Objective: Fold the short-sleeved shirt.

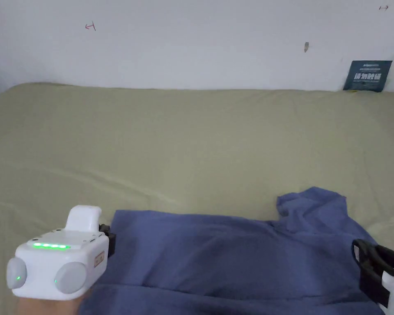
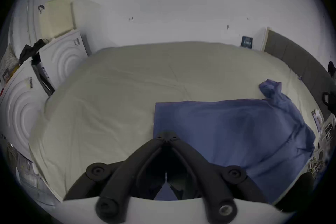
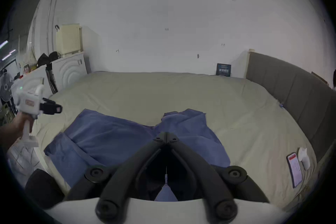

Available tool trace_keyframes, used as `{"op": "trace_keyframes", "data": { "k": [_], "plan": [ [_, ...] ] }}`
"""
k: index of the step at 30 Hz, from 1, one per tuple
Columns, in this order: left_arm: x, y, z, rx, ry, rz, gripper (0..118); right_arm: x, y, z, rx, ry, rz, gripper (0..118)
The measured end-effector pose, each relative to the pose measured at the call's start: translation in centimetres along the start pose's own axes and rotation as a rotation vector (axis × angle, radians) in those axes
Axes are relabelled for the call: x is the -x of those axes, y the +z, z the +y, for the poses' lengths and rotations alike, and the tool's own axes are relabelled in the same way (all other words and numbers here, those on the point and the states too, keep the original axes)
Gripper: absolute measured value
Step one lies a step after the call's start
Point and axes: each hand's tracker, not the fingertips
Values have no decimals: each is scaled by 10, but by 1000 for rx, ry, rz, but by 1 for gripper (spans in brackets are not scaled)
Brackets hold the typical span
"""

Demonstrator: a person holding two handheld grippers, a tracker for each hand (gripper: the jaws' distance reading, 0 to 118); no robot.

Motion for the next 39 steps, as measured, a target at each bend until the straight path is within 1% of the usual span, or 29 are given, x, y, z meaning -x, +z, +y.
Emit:
{"op": "trace_keyframes", "data": {
  "k": [2,3,4,5,6,7,10,11,13,14,15,16,17,18,19,20,21,23,24,25,26,27,28,29,31,33,35,36,39],
  "plan": [
    [11,-42,13,31,10,11,0,-8,-10,1,19,10,-7,2],
    [8,-47,27,37,16,30,18,-13,-16,1,34,9,-12,2],
    [11,-67,33,81,18,37,74,-18,-22,1,46,6,-18,2],
    [14,-86,38,131,17,31,105,-24,-26,0,55,9,-29,2],
    [17,-103,42,128,15,37,112,-31,-32,0,69,14,-42,2],
    [18,-119,45,150,-4,76,110,-38,-38,1,84,17,-59,2],
    [19,-159,48,189,-49,125,110,-61,-60,2,142,32,-125,2],
    [0,-149,51,190,-61,130,110,-69,-69,4,168,38,-143,2],
    [-9,-151,49,215,-73,128,108,-87,-94,6,206,48,-187,2],
    [-12,-147,50,230,-60,148,105,-97,-110,7,236,52,-191,2],
    [-12,-136,58,240,-37,126,93,-107,-129,8,274,58,-194,5],
    [-16,-127,58,219,-25,59,63,-115,-146,8,304,52,-184,26],
    [-22,-120,58,211,-12,34,35,-122,-164,8,328,53,-198,57],
    [-31,-113,57,198,-42,65,3,-129,-184,7,390,36,-166,79],
    [-26,-114,63,188,-81,66,1,-133,-202,4,458,41,-144,81],
    [-31,-111,62,182,-105,84,1,-136,-215,0,470,35,-185,81],
    [-35,-108,60,187,-115,73,1,-137,-227,-4,505,29,-177,81],
    [-34,-106,61,189,-110,69,1,-138,-242,-14,562,18,-209,79],
    [-34,-103,60,182,-113,70,1,-140,-246,-19,600,-6,-196,77],
    [-35,-101,59,179,-115,72,1,-140,-243,-17,580,-56,-188,65],
    [-36,-98,58,174,-118,73,1,-140,-238,-12,559,-82,-197,35],
    [-30,-98,59,172,-118,76,1,-139,-234,-7,554,-93,-169,2],
    [-29,-97,60,170,-115,75,1,-135,-230,-4,549,-63,-179,2],
    [-29,-94,60,168,-108,72,1,-126,-226,1,536,27,-201,2],
    [-28,-88,62,160,-102,71,1,-127,-223,6,568,-23,-132,2],
    [-28,-73,64,142,-99,67,1,-124,-204,20,514,-4,-165,2],
    [-23,-51,68,107,-81,50,1,-127,-182,37,460,-37,-140,2],
    [-21,-37,69,88,-75,42,1,-126,-165,46,429,-35,-122,2],
    [-11,17,66,2,-32,6,1,-119,-102,66,338,20,-94,2]
  ]
}}
